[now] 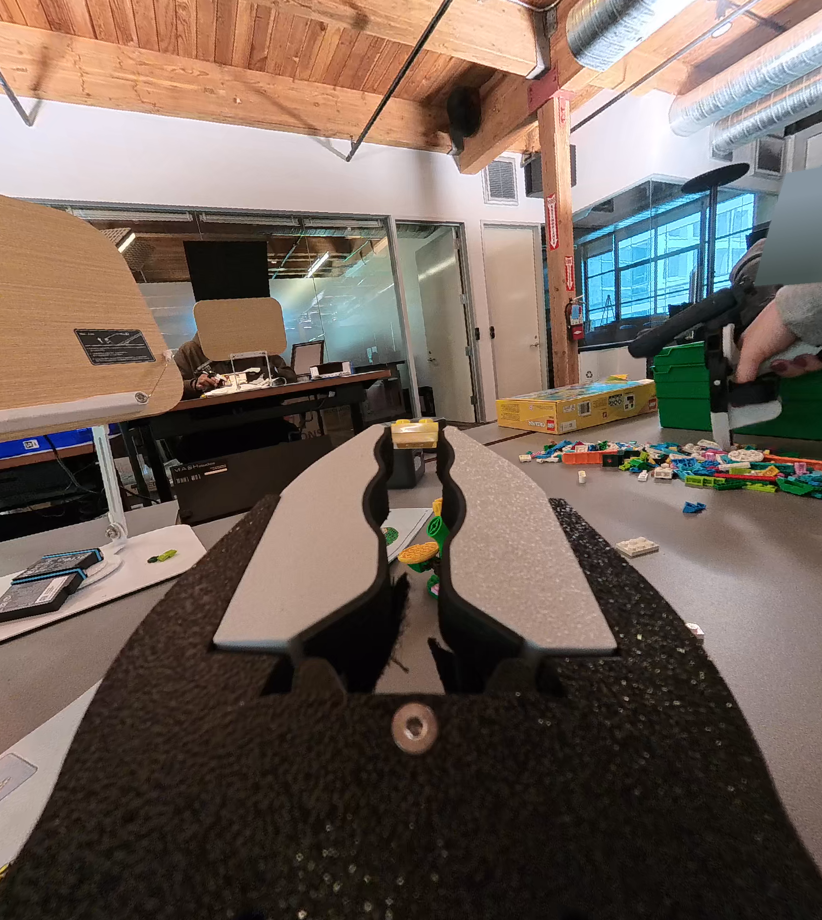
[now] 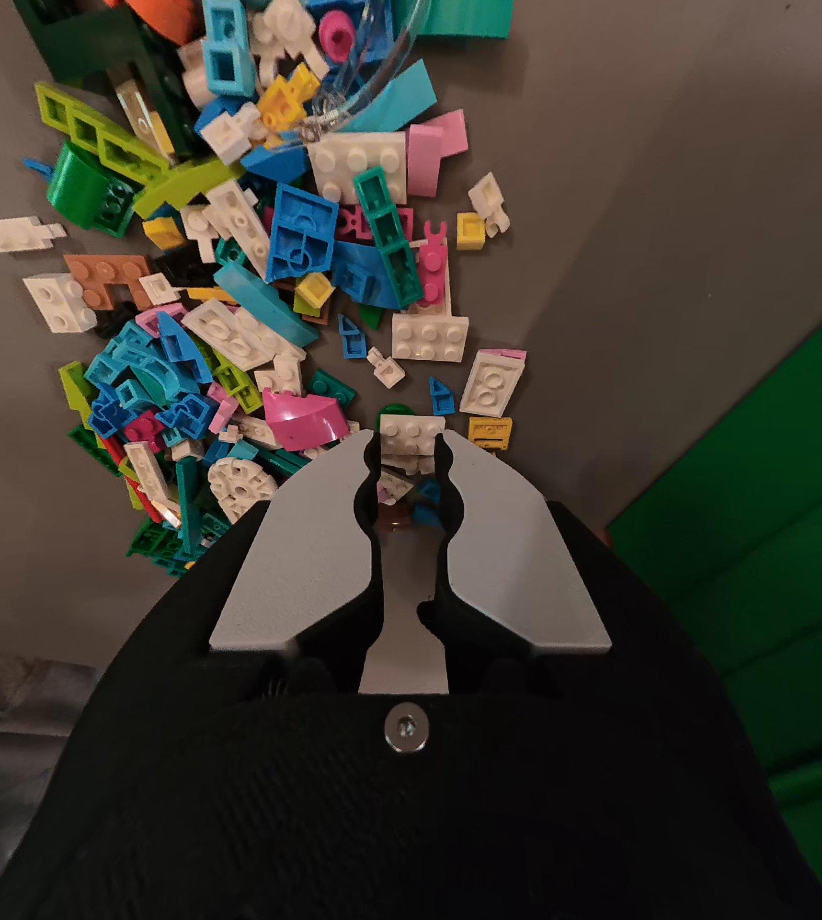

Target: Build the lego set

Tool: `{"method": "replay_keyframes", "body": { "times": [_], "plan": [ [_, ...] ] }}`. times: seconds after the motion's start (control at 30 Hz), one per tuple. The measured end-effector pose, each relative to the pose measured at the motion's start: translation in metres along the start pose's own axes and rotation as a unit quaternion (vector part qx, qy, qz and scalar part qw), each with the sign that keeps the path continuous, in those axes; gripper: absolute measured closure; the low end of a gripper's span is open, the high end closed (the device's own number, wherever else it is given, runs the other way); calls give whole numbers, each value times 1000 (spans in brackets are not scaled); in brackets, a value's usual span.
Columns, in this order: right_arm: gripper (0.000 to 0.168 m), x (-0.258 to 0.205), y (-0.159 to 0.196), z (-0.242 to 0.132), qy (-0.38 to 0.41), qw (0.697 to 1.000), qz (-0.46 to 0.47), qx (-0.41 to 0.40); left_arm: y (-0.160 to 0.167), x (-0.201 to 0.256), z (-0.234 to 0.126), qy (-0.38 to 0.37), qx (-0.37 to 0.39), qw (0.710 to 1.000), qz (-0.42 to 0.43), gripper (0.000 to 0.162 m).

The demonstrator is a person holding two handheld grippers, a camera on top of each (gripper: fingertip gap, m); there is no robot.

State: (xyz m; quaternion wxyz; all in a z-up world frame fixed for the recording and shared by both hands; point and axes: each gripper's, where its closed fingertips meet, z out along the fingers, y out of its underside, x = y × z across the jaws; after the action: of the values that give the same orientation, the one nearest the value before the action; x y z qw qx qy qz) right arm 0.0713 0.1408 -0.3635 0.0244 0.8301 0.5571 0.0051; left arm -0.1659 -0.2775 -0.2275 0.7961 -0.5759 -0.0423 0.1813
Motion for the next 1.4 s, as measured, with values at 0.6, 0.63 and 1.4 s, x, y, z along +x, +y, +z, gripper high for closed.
{"method": "replay_keyframes", "body": {
  "times": [0.6, 0.63, 1.4],
  "plan": [
    [140, 11, -9, -13, -37, 995, 88, 18, -1, 0, 1, 0, 3, 1000, -9, 146],
    [140, 14, -10, -14, -38, 995, 93, 29, -1, 0, 1, 0, 4, 1000, -10, 146],
    [158, 18, -26, -20, -30, 995, 64, 73, -1, 1, 4, -1, 3, 1000, -10, 146]
  ]
}}
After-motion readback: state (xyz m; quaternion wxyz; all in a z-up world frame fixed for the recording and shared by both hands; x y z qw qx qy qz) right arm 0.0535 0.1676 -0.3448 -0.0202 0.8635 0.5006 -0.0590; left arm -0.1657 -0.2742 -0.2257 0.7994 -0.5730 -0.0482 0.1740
